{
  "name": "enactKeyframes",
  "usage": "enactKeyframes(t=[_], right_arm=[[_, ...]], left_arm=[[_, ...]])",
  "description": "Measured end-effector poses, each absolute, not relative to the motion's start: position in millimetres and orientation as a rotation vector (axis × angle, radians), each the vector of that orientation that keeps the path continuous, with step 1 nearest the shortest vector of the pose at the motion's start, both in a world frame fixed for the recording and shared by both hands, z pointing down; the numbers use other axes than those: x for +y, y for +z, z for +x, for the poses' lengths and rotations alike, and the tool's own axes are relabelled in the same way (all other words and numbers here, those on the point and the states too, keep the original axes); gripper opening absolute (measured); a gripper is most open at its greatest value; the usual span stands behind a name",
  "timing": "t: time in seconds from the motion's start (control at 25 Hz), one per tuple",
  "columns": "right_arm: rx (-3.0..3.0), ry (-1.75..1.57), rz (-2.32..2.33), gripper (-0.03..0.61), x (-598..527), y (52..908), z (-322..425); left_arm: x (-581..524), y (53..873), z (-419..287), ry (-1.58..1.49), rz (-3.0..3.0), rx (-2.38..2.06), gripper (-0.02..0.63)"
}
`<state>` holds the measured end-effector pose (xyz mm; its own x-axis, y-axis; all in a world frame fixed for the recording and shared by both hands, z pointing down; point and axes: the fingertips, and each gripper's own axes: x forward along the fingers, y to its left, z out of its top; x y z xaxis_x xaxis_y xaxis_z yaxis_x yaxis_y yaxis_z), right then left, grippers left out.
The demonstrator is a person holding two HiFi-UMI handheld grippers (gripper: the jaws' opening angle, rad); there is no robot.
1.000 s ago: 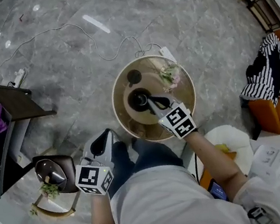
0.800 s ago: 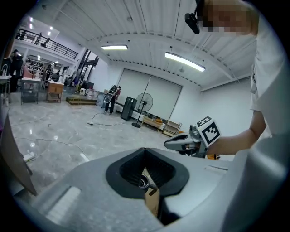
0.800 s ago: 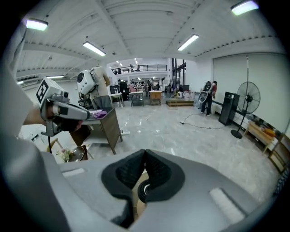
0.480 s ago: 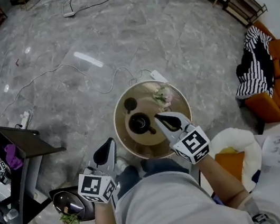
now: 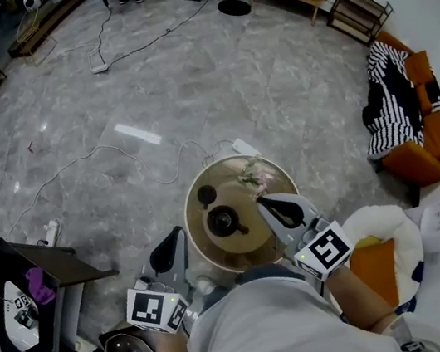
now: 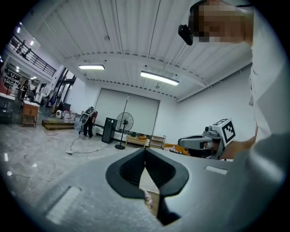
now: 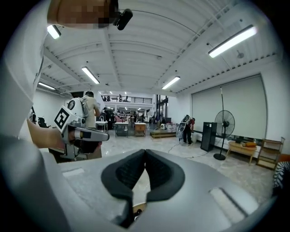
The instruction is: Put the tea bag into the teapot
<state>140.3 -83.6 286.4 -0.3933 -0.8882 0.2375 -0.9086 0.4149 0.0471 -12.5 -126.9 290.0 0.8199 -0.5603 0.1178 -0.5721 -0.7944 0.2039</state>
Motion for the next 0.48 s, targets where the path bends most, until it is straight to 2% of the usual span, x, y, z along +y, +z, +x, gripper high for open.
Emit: enactKeyframes(t=[0.48], right_arm=[[-2.449,0.037,1.714,0.003,-69.7,253.0,157.8]], left_arm=[[-128.9,252.7,4.3,-0.007,2.872,-0.849,0.008]])
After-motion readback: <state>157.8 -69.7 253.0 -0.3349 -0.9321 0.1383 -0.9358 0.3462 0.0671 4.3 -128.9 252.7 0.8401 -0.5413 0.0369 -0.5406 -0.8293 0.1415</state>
